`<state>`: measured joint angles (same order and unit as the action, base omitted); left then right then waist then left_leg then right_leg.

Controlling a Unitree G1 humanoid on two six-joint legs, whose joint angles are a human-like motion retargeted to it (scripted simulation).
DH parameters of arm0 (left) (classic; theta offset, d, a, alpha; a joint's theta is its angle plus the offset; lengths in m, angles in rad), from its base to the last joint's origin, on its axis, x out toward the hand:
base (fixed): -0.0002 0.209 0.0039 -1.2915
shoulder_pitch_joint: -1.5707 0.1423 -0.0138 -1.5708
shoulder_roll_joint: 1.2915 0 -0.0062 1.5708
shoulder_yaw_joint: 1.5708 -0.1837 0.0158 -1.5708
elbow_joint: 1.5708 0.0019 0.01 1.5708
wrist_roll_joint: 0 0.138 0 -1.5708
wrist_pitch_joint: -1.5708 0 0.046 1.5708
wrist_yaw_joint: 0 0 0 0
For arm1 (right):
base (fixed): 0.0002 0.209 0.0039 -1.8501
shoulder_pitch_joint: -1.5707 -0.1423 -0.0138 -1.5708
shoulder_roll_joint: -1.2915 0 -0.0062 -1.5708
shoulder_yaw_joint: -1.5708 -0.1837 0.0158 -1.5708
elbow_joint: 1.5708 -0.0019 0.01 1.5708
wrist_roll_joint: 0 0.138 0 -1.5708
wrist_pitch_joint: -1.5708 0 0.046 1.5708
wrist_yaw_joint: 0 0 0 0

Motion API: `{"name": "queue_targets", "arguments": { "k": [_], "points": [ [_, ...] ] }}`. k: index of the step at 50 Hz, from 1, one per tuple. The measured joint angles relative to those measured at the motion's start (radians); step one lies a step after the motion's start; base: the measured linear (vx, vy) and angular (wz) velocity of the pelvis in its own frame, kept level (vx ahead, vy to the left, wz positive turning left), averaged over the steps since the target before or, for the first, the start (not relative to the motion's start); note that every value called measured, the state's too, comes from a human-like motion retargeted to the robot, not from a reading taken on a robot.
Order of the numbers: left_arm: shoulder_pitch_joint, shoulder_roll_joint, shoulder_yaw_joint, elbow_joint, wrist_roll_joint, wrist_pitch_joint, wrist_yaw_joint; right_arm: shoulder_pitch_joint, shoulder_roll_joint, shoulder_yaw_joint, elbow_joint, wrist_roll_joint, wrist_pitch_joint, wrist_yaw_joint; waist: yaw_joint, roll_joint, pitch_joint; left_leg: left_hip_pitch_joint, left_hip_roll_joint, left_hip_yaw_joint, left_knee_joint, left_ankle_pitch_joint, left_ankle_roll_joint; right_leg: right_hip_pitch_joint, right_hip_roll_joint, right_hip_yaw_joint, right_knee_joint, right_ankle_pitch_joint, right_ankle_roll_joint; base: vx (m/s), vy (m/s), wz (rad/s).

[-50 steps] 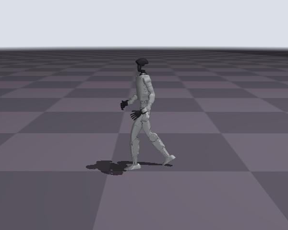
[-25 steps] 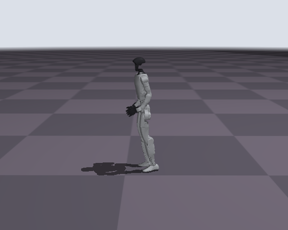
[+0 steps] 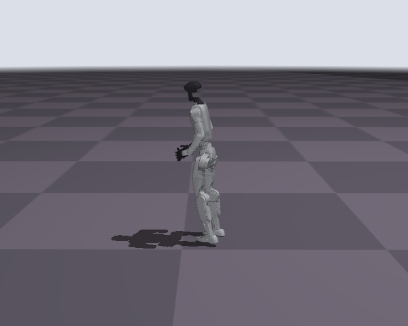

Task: Walk run

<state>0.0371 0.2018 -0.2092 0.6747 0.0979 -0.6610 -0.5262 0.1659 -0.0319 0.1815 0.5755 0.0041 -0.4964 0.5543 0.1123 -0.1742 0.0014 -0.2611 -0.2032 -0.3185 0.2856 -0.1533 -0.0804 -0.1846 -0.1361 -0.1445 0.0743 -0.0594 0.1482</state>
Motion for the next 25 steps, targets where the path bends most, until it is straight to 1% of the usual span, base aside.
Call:
{"name": "queue_targets", "arguments": {
  "k": [2, 3, 4, 5, 7, 8, 10, 12, 13, 15, 18, 20, 22, 23, 24, 25],
  "points": [
    [-0.007, 0.011, -0.014, -0.008, -0.028, -0.021, 0.011, -0.013, 0.004, -0.01, -0.013, 0.035, 0.028, 0.041, -0.023, -0.004, -0.002, 0.017, 0.039, 0.184, -0.015, -0.063, 0.094, -0.039, 0.006, 0.083, 0.026, -0.007, 0.026, 0.04, 0.09, -2.15],
    [-0.007, 0.012, -0.012, -0.004, -0.035, -0.03, 0.019, -0.015, 0.011, -0.013, -0.015, 0.031, 0.036, 0.051, -0.052, 0.006, -0.006, 0.035, 0.061, 0.252, -0.037, -0.069, 0.127, -0.052, 0.023, 0.111, 0.036, -0.008, 0.033, -0.04, 0.06, -1.93],
    [-0.008, 0.015, -0.003, 0.001, -0.038, -0.034, 0.026, -0.017, 0.022, -0.013, -0.017, 0.023, 0.044, 0.056, -0.086, 0.012, -0.005, 0.047, 0.074, 0.268, -0.047, -0.075, 0.134, -0.067, 0.036, 0.143, 0.046, -0.007, 0.038, -0.11, 0.04, -1.93],
    [-0.01, 0.018, 0.009, 0.006, -0.038, -0.036, 0.031, -0.018, 0.034, -0.01, -0.019, 0.012, 0.05, 0.057, -0.122, 0.016, -0.003, 0.058, 0.081, 0.257, -0.052, -0.081, 0.13, -0.083, 0.046, 0.176, 0.056, -0.006, 0.043, -0.16, 0.05, -2.3],
    [-0.017, 0.033, 0.042, 0.003, -0.038, -0.032, 0.028, -0.023, 0.066, 0.01, -0.021, 0.02, 0.068, 0.059, -0.155, 0.016, 0.001, 0.06, 0.115, 0.327, -0.055, -0.096, 0.122, -0.139, 0.074, 0.236, 0.103, 0.0, 0.026, -0.18, 0.05, -2.83],
    [-0.018, 0.043, 0.049, -0.004, -0.039, -0.031, 0.025, -0.02, 0.082, 0.019, -0.022, 0.043, 0.075, 0.061, -0.158, 0.016, 0.0, 0.065, 0.136, 0.383, -0.064, -0.098, 0.125, -0.165, 0.079, 0.213, 0.129, 0.004, 0.004, -0.15, 0.05, -3.09],
    [-0.015, 0.074, 0.052, -0.018, -0.038, -0.026, 0.013, -0.009, 0.103, 0.029, -0.017, 0.11, 0.089, 0.071, -0.149, 0.016, -0.013, 0.077, 0.168, 0.486, -0.081, -0.105, 0.134, -0.207, 0.073, 0.092, 0.179, -0.027, -0.049, -0.11, 0.02, -3.03],
    [-0.012, 0.107, 0.05, -0.018, -0.031, -0.018, 0.0, 0.006, 0.108, 0.029, -0.009, 0.166, 0.094, 0.084, -0.15, 0.015, -0.034, 0.089, 0.184, 0.549, -0.098, -0.113, 0.139, -0.221, 0.026, -0.149, 0.22, -0.086, -0.072, -0.12, -0.04, -2.56],
    [-0.01, 0.116, 0.05, -0.012, -0.027, -0.014, -0.005, 0.013, 0.105, 0.027, -0.005, 0.173, 0.093, 0.083, -0.148, 0.016, -0.045, 0.1, 0.198, 0.597, -0.112, -0.116, 0.138, -0.211, 0.003, -0.282, 0.236, -0.115, -0.096, -0.13, -0.05, -2.48],
    [-0.007, 0.124, 0.047, 0.001, -0.024, -0.004, -0.012, 0.025, 0.094, 0.021, -0.001, 0.159, 0.09, 0.08, -0.128, 0.014, -0.064, 0.127, 0.211, 0.688, -0.138, -0.124, 0.137, -0.179, -0.01, -0.459, 0.269, -0.157, -0.134, -0.13, -0.05, -2.6],
    [0.001, 0.106, 0.035, 0.005, -0.03, 0.004, -0.021, 0.044, 0.077, 0.01, -0.006, 0.119, 0.08, 0.08, -0.081, 0.017, -0.093, 0.176, 0.214, 0.793, -0.169, -0.147, 0.131, -0.107, -0.007, -0.633, 0.298, -0.194, -0.144, 0.01, 0.02, -2.61],
    [0.014, 0.085, 0.03, 0.002, -0.033, 0.005, -0.021, 0.055, 0.069, 0.009, -0.008, 0.104, 0.074, 0.079, -0.063, 0.024, -0.112, 0.217, 0.216, 0.859, -0.185, -0.163, 0.12, -0.055, 0.002, -0.698, 0.296, -0.197, -0.152, 0.09, 0.03, -2.27],
    [0.033, 0.063, 0.037, 0.002, -0.035, 0.007, -0.019, 0.056, 0.068, 0.012, -0.001, 0.092, 0.074, 0.078, -0.06, 0.025, -0.124, 0.268, 0.207, 0.935, -0.193, -0.186, 0.102, -0.006, 0.007, -0.72, 0.26, -0.177, -0.153, 0.06, -0.07, -2.0],
    [0.045, 0.051, 0.043, 0.005, -0.035, 0.009, -0.019, 0.054, 0.073, 0.015, 0.005, 0.086, 0.077, 0.077, -0.065, 0.027, -0.132, 0.293, 0.205, 0.972, -0.194, -0.199, 0.091, 0.016, 0.012, -0.727, 0.226, -0.193, -0.167, 0.08, -0.12, -1.88],
    [0.057, 0.037, 0.053, 0.014, -0.036, 0.012, -0.018, 0.049, 0.08, 0.023, 0.014, 0.082, 0.082, 0.077, -0.071, 0.019, -0.138, 0.319, 0.194, 1.015, -0.188, -0.209, 0.079, 0.005, 0.029, -0.633, 0.213, -0.202, -0.182, 0.13, -0.17, -1.89],
    [0.069, 0.023, 0.065, 0.026, -0.038, 0.015, -0.017, 0.043, 0.089, 0.033, 0.025, 0.079, 0.087, 0.078, -0.077, 0.007, -0.143, 0.346, 0.18, 1.06, -0.179, -0.219, 0.065, -0.022, 0.051, -0.488, 0.209, -0.207, -0.198, 0.11, -0.19, -1.66]
  ]
}}
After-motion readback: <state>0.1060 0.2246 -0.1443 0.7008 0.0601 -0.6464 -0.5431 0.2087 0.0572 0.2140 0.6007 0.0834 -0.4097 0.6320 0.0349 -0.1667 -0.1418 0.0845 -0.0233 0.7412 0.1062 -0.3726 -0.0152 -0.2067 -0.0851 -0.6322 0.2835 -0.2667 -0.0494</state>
